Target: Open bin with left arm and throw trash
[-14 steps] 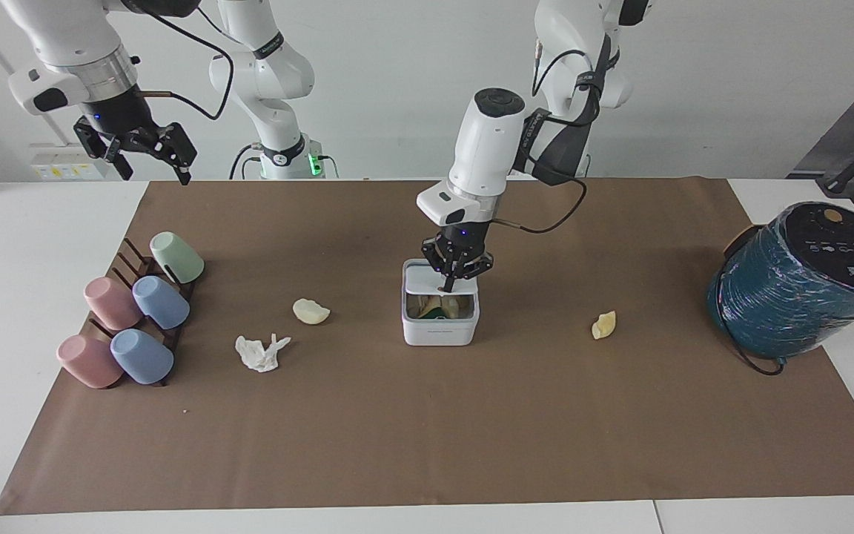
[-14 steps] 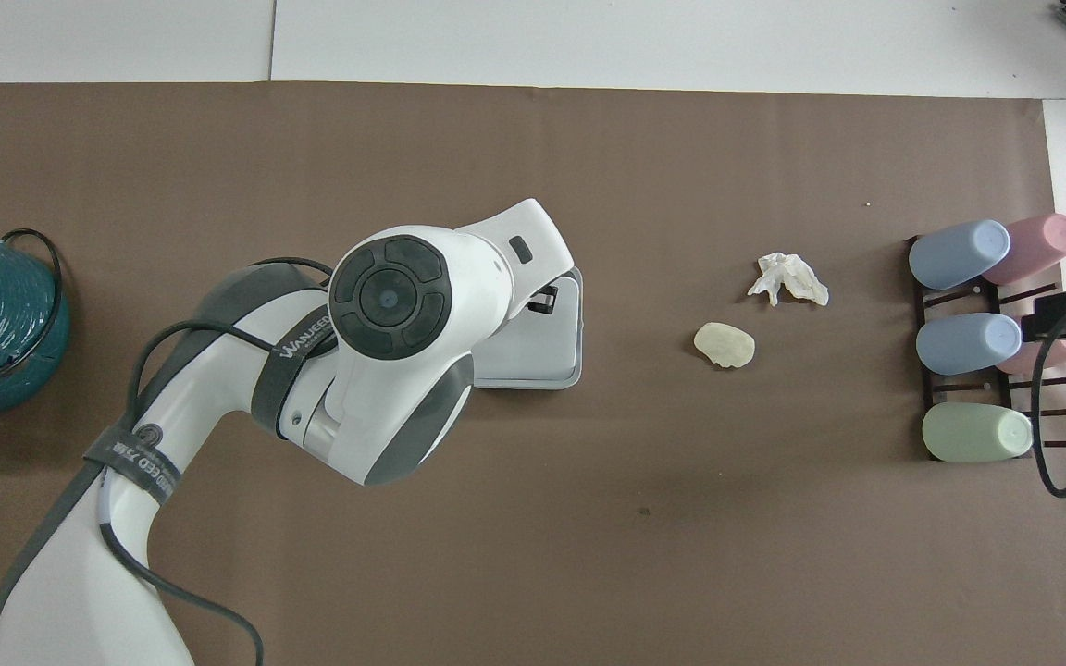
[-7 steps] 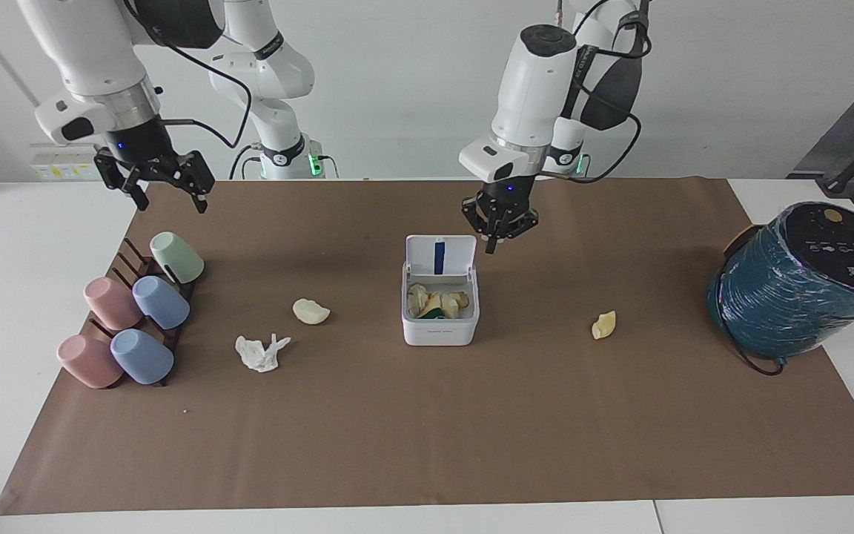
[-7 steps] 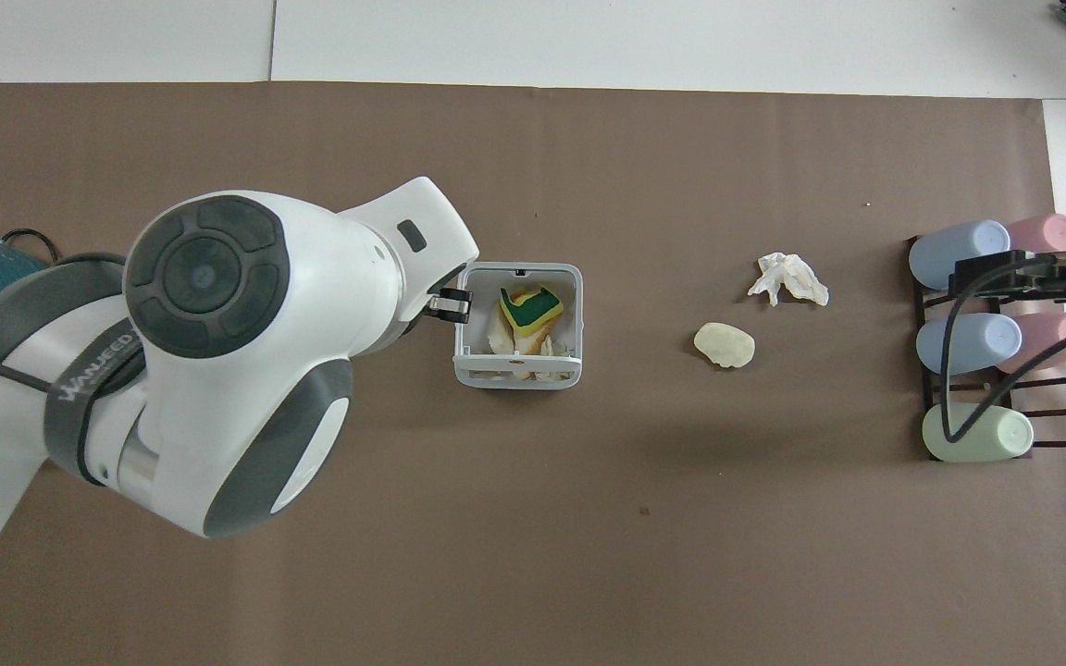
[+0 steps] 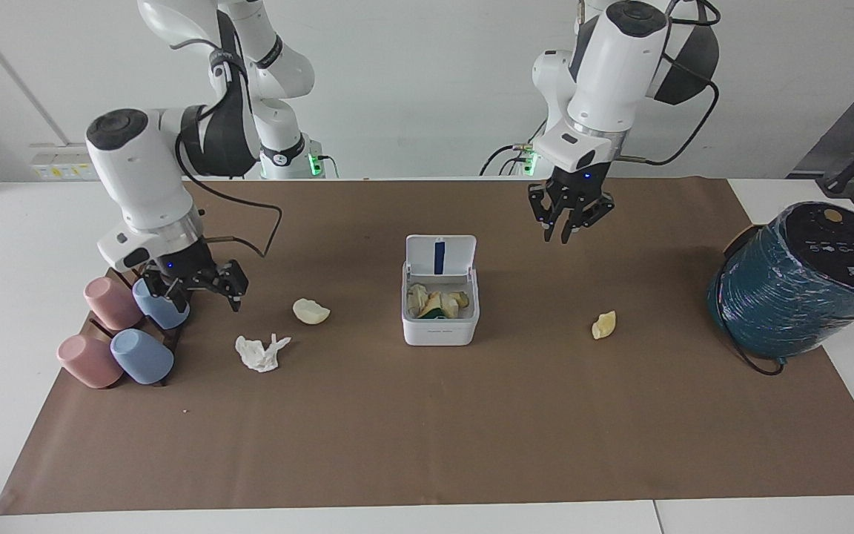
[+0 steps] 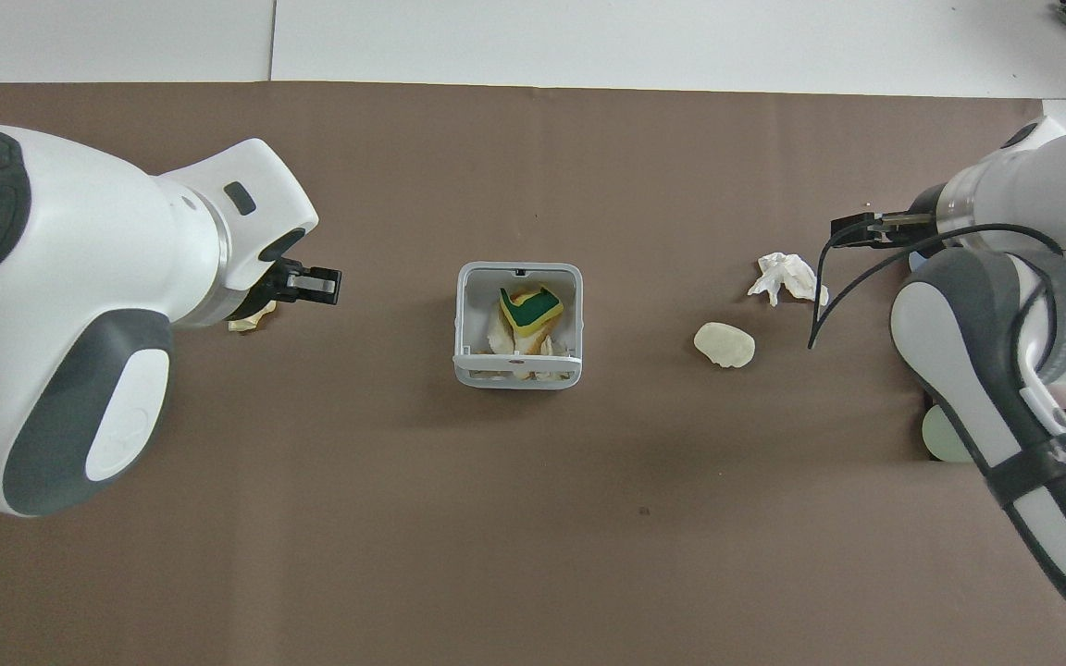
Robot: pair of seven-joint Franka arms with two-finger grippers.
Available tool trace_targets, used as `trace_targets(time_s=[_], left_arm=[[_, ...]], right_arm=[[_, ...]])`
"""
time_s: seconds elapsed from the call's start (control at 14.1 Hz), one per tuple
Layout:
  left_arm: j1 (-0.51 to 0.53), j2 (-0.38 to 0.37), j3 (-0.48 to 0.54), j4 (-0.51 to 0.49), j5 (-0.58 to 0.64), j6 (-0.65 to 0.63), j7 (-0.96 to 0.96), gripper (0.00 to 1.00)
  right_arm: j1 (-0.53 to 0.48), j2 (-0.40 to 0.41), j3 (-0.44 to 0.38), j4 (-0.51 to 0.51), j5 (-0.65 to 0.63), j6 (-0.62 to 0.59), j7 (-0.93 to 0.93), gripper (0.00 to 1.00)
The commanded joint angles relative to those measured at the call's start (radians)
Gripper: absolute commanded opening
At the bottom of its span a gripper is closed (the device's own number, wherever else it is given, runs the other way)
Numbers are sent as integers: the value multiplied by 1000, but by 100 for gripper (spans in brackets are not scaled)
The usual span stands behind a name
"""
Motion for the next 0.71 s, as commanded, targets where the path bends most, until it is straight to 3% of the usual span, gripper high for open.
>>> trace_targets(time_s=[0.0, 0.36, 0.64], left_arm=[[71, -20, -10, -36, 12, 20, 79, 100], [170, -18, -10, -122, 12, 141, 170, 100], [226, 35, -10, -148, 12, 230, 203, 100]], right_arm=[[-9, 62, 15, 7, 27, 36, -117, 100], [-10, 127, 26, -85, 160, 139, -450, 100], [-15, 157, 26, -88, 174, 159, -510, 100]])
